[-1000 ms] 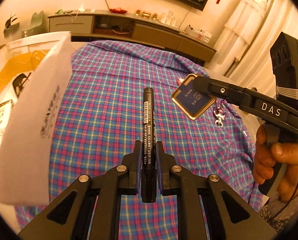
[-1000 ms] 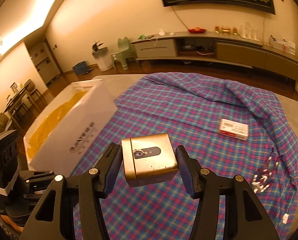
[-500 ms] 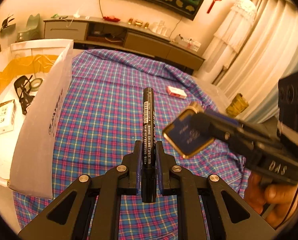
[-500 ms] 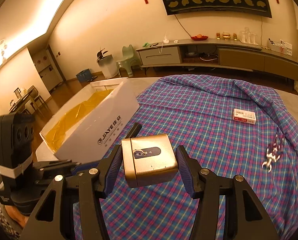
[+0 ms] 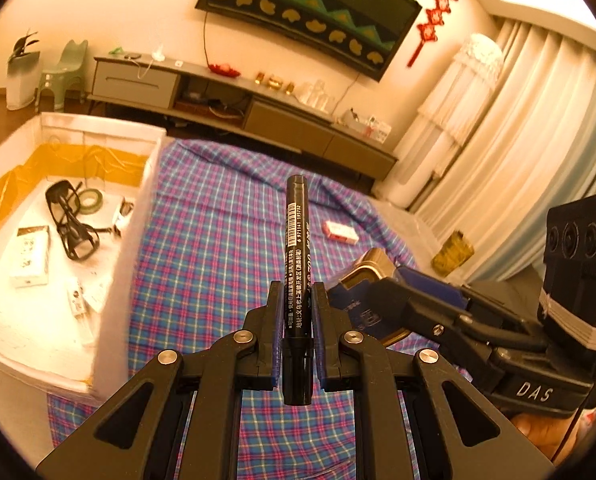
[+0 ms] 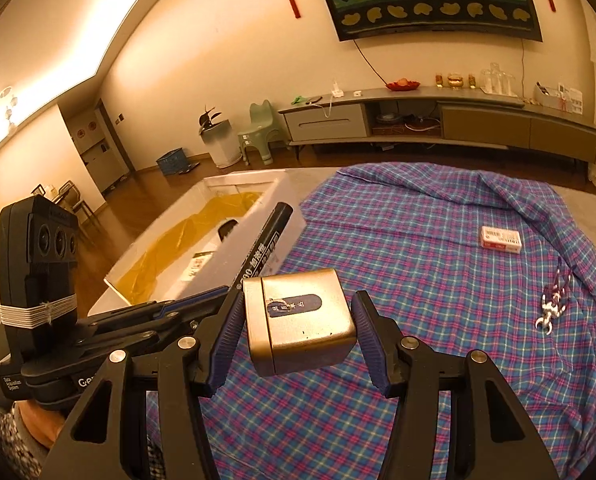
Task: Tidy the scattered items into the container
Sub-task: 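Carry the speaker with the right gripper and marker with the left gripper over the box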
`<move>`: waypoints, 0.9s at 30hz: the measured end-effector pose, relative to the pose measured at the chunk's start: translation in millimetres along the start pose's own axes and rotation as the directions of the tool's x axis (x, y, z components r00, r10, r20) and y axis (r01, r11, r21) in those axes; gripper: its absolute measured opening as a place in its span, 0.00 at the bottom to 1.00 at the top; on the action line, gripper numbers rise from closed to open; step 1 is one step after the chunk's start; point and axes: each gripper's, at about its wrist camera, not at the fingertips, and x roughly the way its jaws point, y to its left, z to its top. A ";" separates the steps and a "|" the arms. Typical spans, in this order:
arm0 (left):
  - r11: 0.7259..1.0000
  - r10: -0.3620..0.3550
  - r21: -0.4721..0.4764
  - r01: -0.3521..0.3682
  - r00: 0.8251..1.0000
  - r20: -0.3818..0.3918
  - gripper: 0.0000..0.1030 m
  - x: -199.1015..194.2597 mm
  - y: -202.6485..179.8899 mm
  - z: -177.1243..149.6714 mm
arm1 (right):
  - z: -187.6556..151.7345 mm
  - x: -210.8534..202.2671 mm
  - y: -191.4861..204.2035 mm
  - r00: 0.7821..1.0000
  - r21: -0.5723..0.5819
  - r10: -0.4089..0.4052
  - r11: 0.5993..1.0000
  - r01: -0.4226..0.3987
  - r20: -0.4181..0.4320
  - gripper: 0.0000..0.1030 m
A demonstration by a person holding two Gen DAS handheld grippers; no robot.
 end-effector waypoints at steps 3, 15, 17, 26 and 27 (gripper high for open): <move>1.000 -0.013 -0.017 0.014 0.999 0.030 0.13 -13.1 5.5 3.8 | 7.4 -1.0 15.0 1.000 -0.024 0.002 1.000 -0.002 0.011 0.54; 0.996 -0.028 -0.085 0.038 0.993 0.114 0.13 -50.5 36.3 19.7 | 31.0 9.2 64.0 1.000 -0.105 0.001 0.994 0.001 0.020 0.53; 0.994 -0.026 -0.099 0.039 0.991 0.131 0.13 -56.8 43.4 22.5 | 34.4 12.4 71.6 1.000 -0.120 0.005 0.993 -0.003 0.016 0.53; 0.982 0.015 -0.190 0.021 0.983 0.184 0.13 -79.6 88.4 30.7 | 45.3 31.4 105.5 1.000 -0.177 0.030 0.984 -0.030 0.000 0.53; 0.980 0.019 -0.199 0.019 0.982 0.188 0.13 -81.4 93.4 30.7 | 45.9 33.7 108.0 0.999 -0.180 0.033 0.983 -0.032 -0.002 0.53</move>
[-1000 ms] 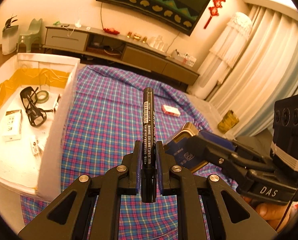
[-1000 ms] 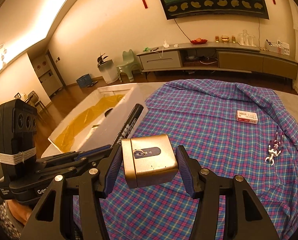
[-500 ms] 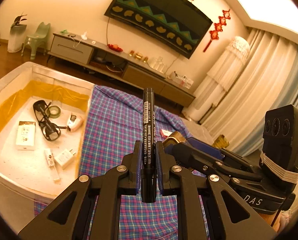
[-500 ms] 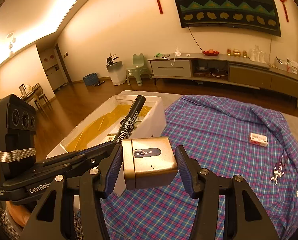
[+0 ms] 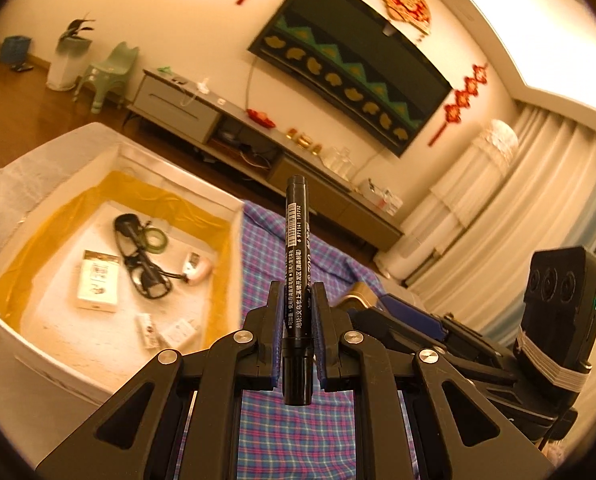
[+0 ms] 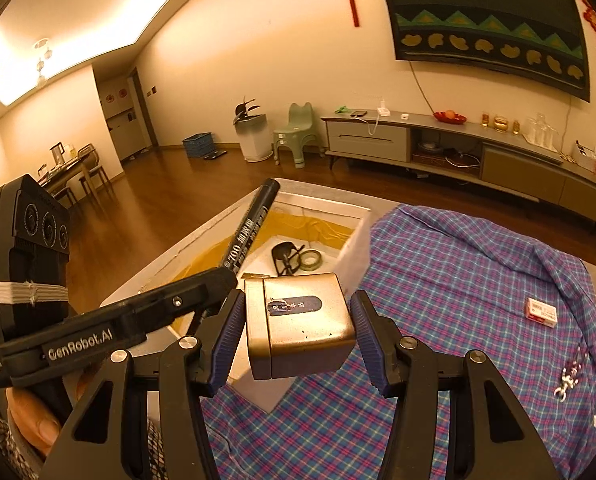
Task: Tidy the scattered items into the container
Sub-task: 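Carry the speaker with the right gripper and marker with the left gripper over the box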
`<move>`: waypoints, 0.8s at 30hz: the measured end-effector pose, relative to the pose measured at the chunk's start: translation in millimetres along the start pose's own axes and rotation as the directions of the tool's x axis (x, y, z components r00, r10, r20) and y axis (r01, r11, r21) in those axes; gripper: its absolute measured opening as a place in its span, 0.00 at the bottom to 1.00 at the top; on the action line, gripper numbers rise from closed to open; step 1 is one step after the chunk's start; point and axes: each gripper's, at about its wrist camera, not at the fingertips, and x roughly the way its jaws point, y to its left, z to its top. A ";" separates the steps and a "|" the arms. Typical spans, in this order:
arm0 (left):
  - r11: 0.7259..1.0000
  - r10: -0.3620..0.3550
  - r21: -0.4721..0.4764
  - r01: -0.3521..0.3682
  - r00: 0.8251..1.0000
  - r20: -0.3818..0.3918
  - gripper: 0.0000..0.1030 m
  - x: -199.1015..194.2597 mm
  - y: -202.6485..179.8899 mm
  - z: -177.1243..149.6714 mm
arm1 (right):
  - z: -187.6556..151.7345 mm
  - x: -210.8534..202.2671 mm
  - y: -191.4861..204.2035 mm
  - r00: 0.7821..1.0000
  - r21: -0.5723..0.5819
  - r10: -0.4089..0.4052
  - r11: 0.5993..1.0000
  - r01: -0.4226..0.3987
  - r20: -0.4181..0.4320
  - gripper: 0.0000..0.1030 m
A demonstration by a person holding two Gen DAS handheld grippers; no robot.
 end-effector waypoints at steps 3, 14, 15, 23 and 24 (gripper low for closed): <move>0.999 0.012 -0.034 -0.012 1.000 0.016 0.13 -5.3 15.9 4.5 | 3.6 7.6 7.3 1.000 -0.010 0.011 1.000 -0.011 -0.007 0.53; 0.989 0.068 -0.135 -0.061 0.997 0.046 0.13 -13.3 62.5 13.5 | 18.7 31.3 23.1 0.999 -0.043 0.045 0.998 -0.046 -0.019 0.53; 0.987 0.080 -0.143 -0.072 0.996 0.050 0.13 -14.0 65.7 14.5 | 20.1 34.1 23.9 0.999 -0.044 0.050 0.998 -0.051 -0.022 0.53; 0.961 0.191 -0.216 -0.175 0.980 0.058 0.13 -12.1 93.1 14.9 | 28.0 56.1 25.3 0.997 -0.057 0.070 0.996 -0.073 -0.044 0.53; 0.957 0.203 -0.221 -0.186 0.977 0.056 0.13 -11.1 95.5 14.6 | 28.8 59.0 24.7 0.996 -0.056 0.073 0.996 -0.076 -0.048 0.53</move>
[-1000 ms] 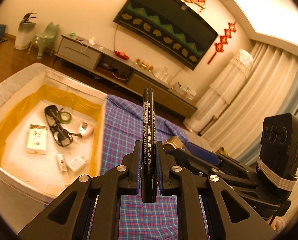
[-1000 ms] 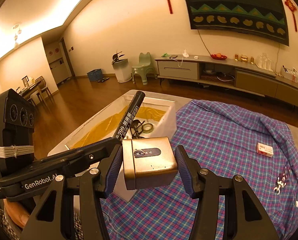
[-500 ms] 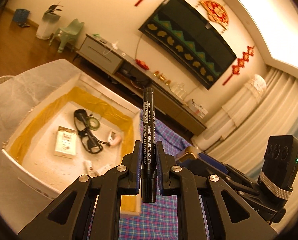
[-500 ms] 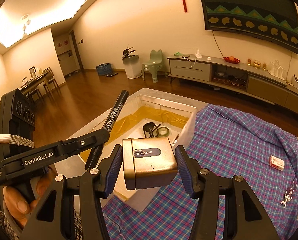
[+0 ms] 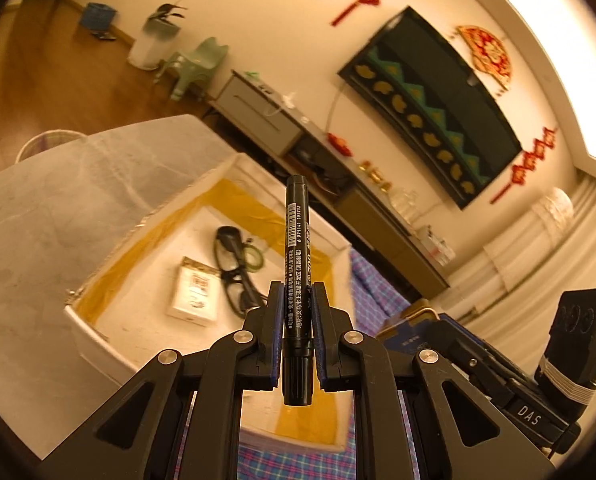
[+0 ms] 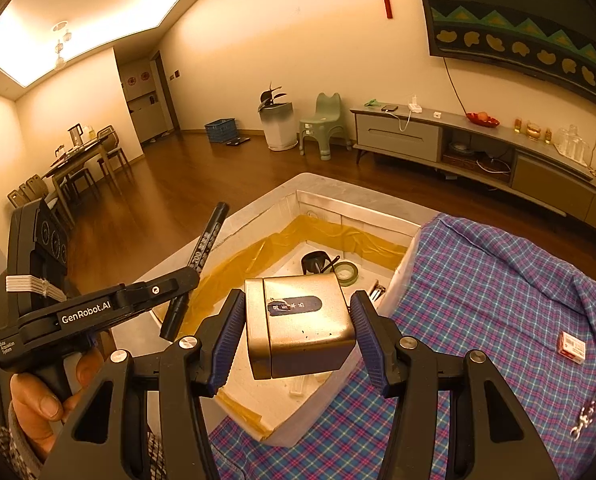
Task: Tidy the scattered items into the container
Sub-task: 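Carry the speaker with the right gripper and marker with the left gripper over the box, then open the right gripper dropping the speaker while the left gripper releases the marker into the box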
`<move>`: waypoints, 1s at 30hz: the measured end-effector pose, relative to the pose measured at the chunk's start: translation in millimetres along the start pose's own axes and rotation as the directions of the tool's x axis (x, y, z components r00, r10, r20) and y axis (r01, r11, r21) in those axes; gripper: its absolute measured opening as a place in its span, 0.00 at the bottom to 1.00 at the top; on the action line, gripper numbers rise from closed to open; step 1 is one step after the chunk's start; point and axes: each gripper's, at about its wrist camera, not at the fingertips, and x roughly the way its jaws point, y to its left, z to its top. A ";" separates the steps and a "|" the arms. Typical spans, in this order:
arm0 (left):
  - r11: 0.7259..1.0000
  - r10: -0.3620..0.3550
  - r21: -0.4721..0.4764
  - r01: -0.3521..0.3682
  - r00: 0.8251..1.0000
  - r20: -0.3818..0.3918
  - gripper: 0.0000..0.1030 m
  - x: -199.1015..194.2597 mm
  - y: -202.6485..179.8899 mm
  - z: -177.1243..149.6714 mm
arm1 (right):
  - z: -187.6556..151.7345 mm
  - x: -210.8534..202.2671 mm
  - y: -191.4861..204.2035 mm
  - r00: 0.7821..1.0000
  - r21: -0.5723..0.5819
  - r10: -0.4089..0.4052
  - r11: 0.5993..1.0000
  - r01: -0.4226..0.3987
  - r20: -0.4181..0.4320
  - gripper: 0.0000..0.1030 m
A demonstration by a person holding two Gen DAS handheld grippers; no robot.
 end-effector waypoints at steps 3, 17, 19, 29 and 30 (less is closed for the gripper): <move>0.999 0.040 0.002 -0.040 0.999 -0.005 0.13 5.3 4.5 -1.2 | 1.6 9.9 -3.7 1.000 0.014 0.019 1.000 -0.019 -0.015 0.53; 0.989 0.147 0.027 -0.145 0.986 -0.079 0.13 27.4 10.2 -8.8 | 31.4 76.4 1.2 0.989 0.020 0.086 0.996 -0.084 -0.118 0.54; 0.990 0.142 0.024 -0.141 0.986 -0.090 0.13 29.8 11.3 -10.2 | 37.2 88.8 2.3 0.987 0.024 0.080 0.997 -0.077 -0.138 0.54; 0.990 0.144 0.003 -0.144 0.985 -0.090 0.13 29.0 15.0 -10.4 | 61.5 151.0 19.0 0.970 0.011 0.047 0.999 -0.046 -0.240 0.54; 0.990 0.143 0.002 -0.144 0.985 -0.091 0.13 28.8 15.1 -10.5 | 64.4 158.1 20.1 0.967 0.017 0.048 0.999 -0.046 -0.248 0.54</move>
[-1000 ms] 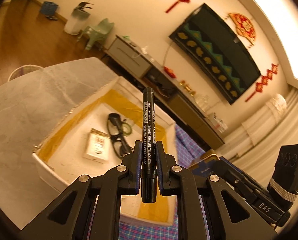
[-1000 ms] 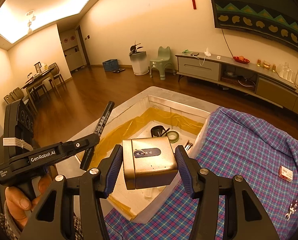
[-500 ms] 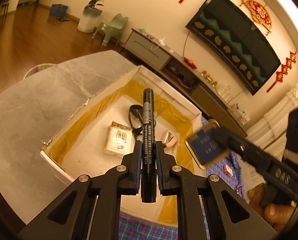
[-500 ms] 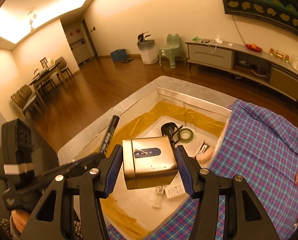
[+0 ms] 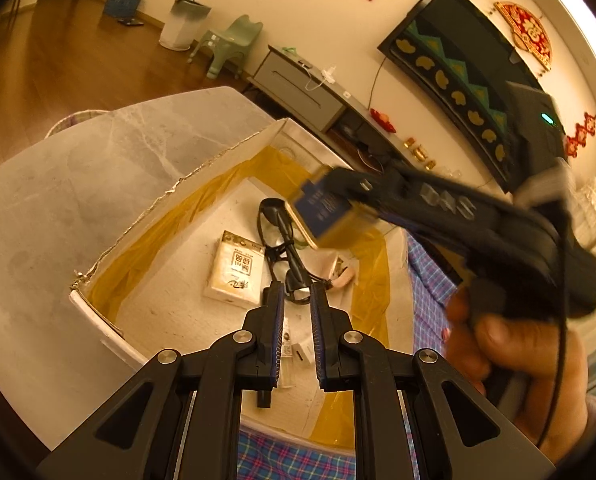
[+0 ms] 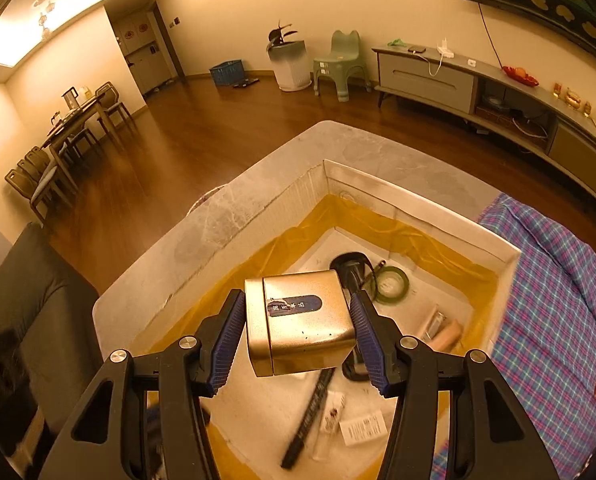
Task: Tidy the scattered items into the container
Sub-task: 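Open the right gripper dropping the speaker while the left gripper releases the marker into the box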
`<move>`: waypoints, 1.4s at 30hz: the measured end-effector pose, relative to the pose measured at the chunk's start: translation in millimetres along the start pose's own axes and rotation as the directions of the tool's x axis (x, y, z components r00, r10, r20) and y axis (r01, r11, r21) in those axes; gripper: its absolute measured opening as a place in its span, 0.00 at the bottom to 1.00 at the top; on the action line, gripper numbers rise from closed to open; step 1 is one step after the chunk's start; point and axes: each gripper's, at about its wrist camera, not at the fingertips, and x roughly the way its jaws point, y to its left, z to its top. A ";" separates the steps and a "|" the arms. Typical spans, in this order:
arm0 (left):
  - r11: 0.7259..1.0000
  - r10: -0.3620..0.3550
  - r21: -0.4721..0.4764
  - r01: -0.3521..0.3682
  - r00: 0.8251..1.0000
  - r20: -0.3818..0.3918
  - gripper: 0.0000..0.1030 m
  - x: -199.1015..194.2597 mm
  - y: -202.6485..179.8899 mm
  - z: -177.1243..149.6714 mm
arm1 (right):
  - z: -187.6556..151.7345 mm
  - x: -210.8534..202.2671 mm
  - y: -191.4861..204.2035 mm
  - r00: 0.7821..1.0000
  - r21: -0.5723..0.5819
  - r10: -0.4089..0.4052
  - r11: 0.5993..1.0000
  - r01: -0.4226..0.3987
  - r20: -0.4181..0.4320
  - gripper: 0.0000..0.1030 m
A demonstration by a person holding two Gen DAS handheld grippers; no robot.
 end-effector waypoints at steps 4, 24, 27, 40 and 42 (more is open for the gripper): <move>1.000 -0.005 -0.002 0.005 1.000 -0.004 0.13 -0.5 0.8 -0.2 | 16.4 17.2 -1.3 1.000 0.042 0.013 0.999 -0.014 0.007 0.54; 0.996 0.012 0.086 -0.018 0.997 0.076 0.19 -11.5 -18.4 -5.2 | -29.4 -23.0 -13.2 0.994 0.118 0.106 0.987 -0.107 0.018 0.68; 0.991 0.036 0.127 -0.048 0.995 0.098 0.19 -12.0 -28.1 -9.5 | -42.0 -42.9 -19.0 0.991 0.123 0.127 0.984 -0.132 0.048 0.68; 0.958 0.131 0.243 -0.155 0.985 0.109 0.19 -1.5 -49.6 -30.0 | -71.8 -100.5 -36.2 0.985 0.084 0.117 0.988 -0.128 0.125 0.68; 0.952 0.142 0.255 -0.168 0.983 0.115 0.19 -1.3 -51.8 -32.0 | -77.2 -103.8 -33.7 0.986 0.066 0.114 0.990 -0.123 0.125 0.68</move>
